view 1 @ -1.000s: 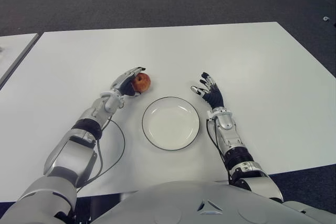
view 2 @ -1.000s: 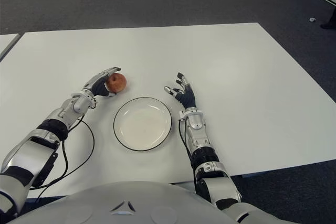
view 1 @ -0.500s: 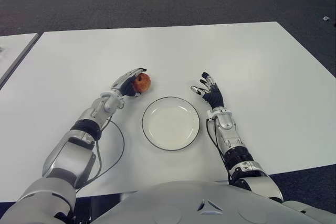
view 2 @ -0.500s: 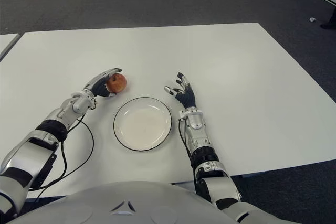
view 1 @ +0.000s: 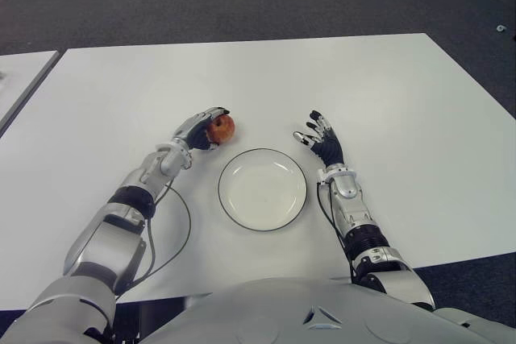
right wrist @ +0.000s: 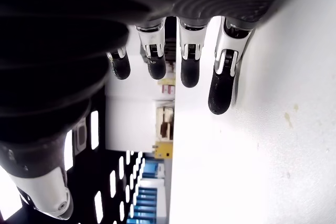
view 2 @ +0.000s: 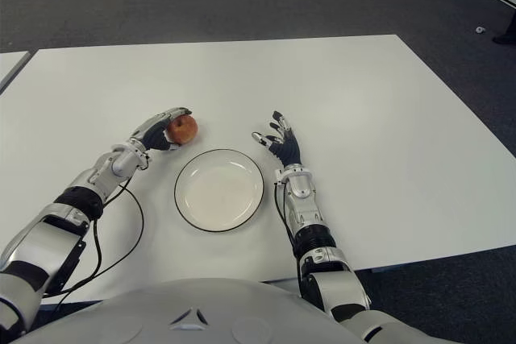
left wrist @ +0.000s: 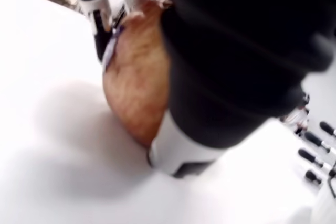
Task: Put the apples into the plate.
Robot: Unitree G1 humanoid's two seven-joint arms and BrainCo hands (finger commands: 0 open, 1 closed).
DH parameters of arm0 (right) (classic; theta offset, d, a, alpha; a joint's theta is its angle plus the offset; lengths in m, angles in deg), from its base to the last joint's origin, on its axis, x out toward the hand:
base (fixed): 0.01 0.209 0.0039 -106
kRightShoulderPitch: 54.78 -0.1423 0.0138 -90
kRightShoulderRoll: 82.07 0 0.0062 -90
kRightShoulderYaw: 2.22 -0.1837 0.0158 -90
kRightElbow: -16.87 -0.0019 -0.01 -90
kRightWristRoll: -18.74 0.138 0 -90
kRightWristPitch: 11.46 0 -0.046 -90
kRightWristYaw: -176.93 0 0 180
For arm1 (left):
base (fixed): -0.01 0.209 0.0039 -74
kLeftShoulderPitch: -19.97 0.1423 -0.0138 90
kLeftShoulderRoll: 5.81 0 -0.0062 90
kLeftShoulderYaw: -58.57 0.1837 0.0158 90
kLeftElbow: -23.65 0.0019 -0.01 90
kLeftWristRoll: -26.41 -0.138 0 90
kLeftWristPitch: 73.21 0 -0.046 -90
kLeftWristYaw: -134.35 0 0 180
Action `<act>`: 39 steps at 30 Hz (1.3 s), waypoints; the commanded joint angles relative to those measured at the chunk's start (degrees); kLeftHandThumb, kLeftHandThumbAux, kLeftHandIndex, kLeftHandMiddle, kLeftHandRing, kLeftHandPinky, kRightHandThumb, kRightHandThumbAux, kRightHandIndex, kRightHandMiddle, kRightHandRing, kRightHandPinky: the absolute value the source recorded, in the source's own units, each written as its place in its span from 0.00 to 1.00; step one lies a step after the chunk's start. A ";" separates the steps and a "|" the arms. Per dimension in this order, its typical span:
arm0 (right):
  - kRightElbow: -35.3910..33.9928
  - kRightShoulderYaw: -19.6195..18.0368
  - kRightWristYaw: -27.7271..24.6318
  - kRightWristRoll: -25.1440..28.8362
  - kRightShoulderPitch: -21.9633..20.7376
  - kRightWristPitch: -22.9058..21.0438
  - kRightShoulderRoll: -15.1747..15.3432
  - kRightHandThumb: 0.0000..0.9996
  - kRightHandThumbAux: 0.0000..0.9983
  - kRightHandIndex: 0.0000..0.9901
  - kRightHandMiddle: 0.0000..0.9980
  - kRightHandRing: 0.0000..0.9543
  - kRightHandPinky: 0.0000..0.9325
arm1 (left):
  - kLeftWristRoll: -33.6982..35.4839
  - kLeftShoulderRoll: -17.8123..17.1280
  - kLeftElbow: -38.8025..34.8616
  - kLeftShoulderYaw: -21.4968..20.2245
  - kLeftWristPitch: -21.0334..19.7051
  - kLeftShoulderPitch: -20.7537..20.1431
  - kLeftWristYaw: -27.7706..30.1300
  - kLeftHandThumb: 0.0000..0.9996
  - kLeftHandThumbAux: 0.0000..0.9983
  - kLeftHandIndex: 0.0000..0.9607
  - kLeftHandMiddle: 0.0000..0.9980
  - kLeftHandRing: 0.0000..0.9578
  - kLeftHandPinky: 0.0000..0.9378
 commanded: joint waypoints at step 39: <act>4.34 -0.02 0.16 -0.01 2.45 -3.31 0.19 0.15 0.71 0.02 0.06 0.10 0.18 | -6.10 5.87 8.12 1.03 5.58 -1.79 -25.67 0.90 0.68 0.86 0.88 0.91 0.94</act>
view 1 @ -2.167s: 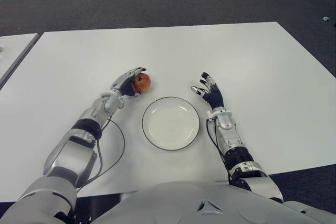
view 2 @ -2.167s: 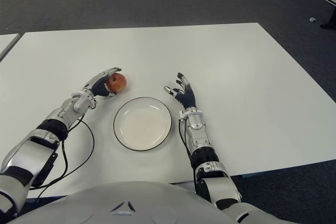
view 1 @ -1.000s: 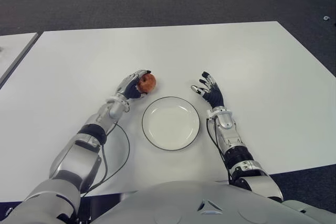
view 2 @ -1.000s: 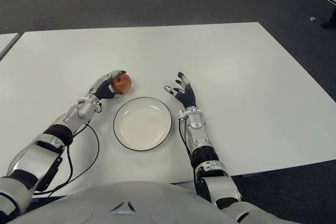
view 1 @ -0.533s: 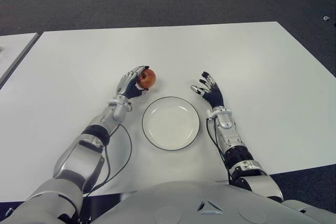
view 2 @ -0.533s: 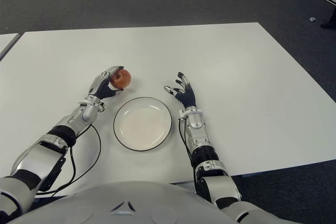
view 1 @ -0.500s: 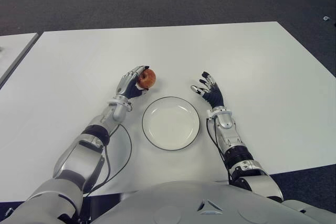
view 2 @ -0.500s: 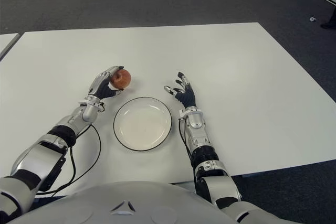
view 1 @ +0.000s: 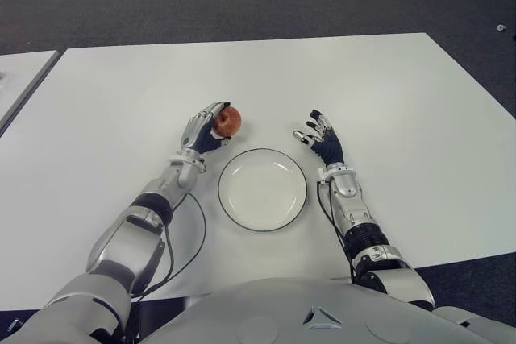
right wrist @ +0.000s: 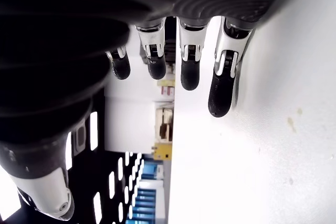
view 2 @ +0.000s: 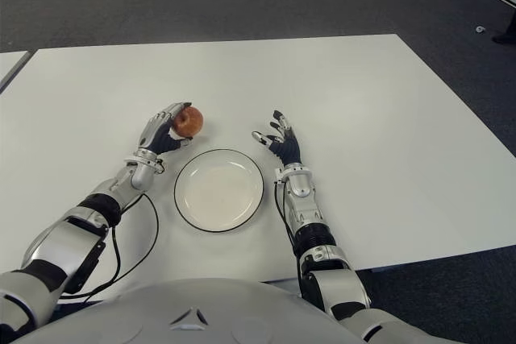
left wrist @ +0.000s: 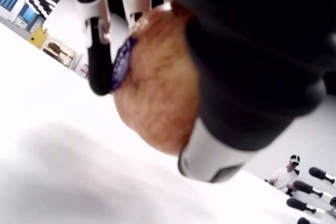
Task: Put the apples into the plate.
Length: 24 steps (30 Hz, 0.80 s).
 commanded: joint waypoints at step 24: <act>3.95 0.14 -0.45 -0.04 2.63 -3.53 0.05 0.13 0.72 0.01 0.06 0.11 0.18 | 10.19 -1.84 -5.66 -7.22 5.82 -2.25 12.51 0.96 0.68 0.86 0.89 0.92 0.94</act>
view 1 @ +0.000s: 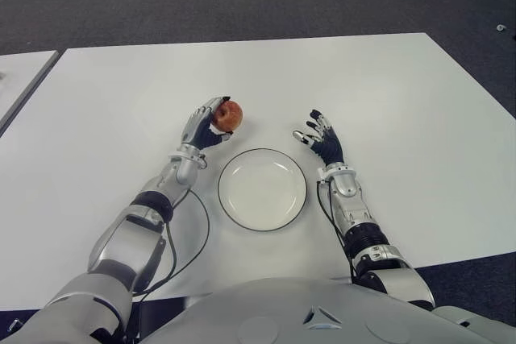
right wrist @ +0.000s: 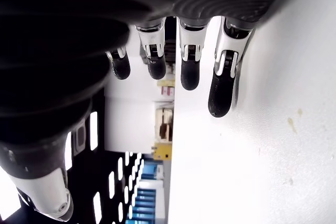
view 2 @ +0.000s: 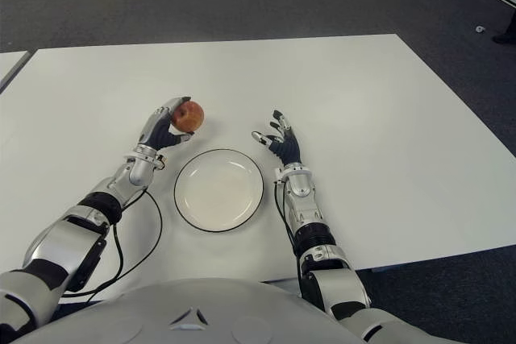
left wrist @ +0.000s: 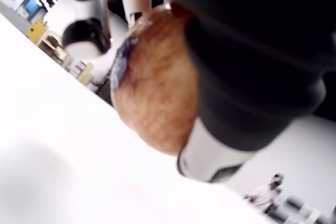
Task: Put the apples into the plate.
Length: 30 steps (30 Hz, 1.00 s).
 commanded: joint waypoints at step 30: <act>5.30 0.43 -0.42 -0.25 1.92 -3.22 -0.01 0.12 0.73 0.01 0.07 0.11 0.18 | 42.11 -2.61 -66.00 -13.13 -30.30 9.18 45.41 0.94 0.67 0.89 0.88 0.91 0.91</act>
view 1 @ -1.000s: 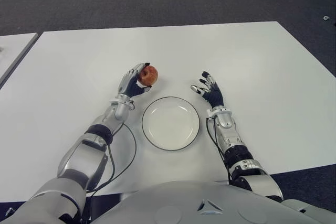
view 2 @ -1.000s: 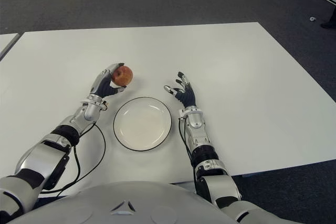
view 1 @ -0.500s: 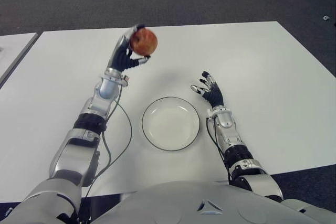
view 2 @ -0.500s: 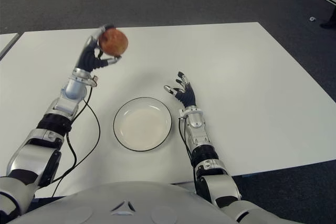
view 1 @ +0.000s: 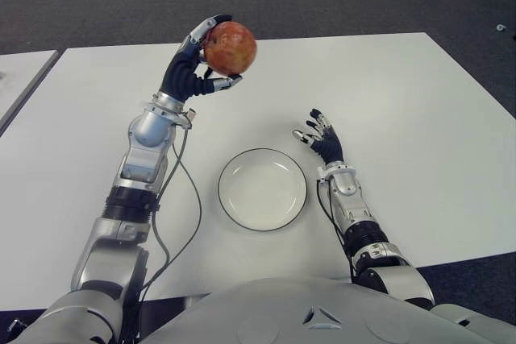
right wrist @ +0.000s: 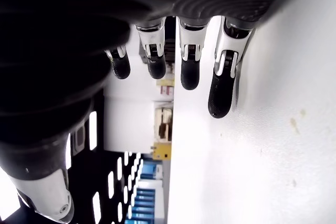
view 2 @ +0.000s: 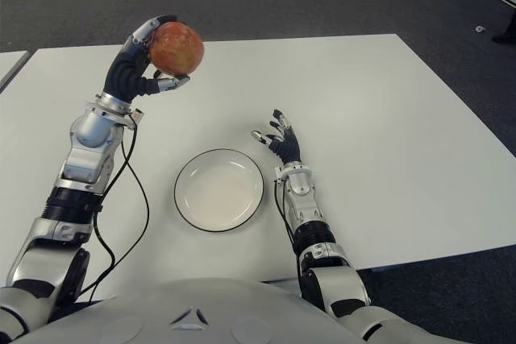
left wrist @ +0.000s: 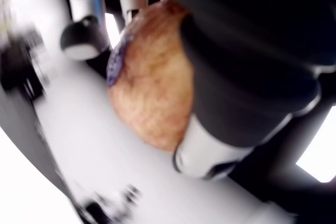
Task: Put the apples into the plate.
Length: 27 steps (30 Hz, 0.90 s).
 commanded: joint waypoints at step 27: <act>4.26 0.20 0.32 -0.21 2.78 -2.50 -0.78 0.13 0.72 0.01 0.07 0.12 0.20 | -1.05 4.34 -13.38 4.38 -5.97 8.63 8.93 0.95 0.66 0.90 0.88 0.92 0.93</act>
